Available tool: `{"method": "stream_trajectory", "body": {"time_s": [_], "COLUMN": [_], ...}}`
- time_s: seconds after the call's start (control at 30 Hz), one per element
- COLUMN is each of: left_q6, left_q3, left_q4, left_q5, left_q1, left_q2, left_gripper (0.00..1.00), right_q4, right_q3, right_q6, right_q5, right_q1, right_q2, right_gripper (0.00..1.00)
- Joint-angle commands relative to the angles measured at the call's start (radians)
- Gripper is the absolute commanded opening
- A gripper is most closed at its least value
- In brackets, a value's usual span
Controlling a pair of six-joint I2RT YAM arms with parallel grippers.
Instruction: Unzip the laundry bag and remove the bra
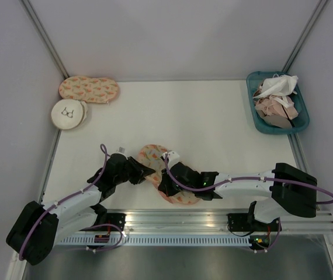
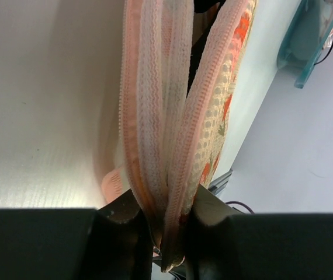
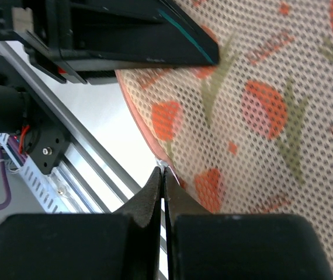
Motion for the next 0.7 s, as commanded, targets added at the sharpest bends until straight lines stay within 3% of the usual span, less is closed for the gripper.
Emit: {"method": "stream_trajectory", "body": {"time_s": [0.0, 0.37, 0.67], "left_q6": [0.013, 0.131, 0.354], "left_q3": [0.011, 0.079, 0.261], "left_q4": [0.038, 0.036, 0.042], "left_q5": [-0.083, -0.057, 0.143], "left_q1": [0.008, 0.102, 0.228], "left_q2": [-0.010, 0.085, 0.288], "left_gripper": [0.24, 0.22, 0.18], "right_q4": [-0.108, -0.237, -0.254], "right_q3": [0.048, -0.001, -0.067], "right_q6": [0.023, 0.083, 0.088], "right_q5": [0.043, 0.037, -0.032], "right_q1": [0.002, 0.006, 0.009], "right_q2": [-0.026, -0.087, -0.083], "right_gripper": [0.01, 0.00, 0.01]}}
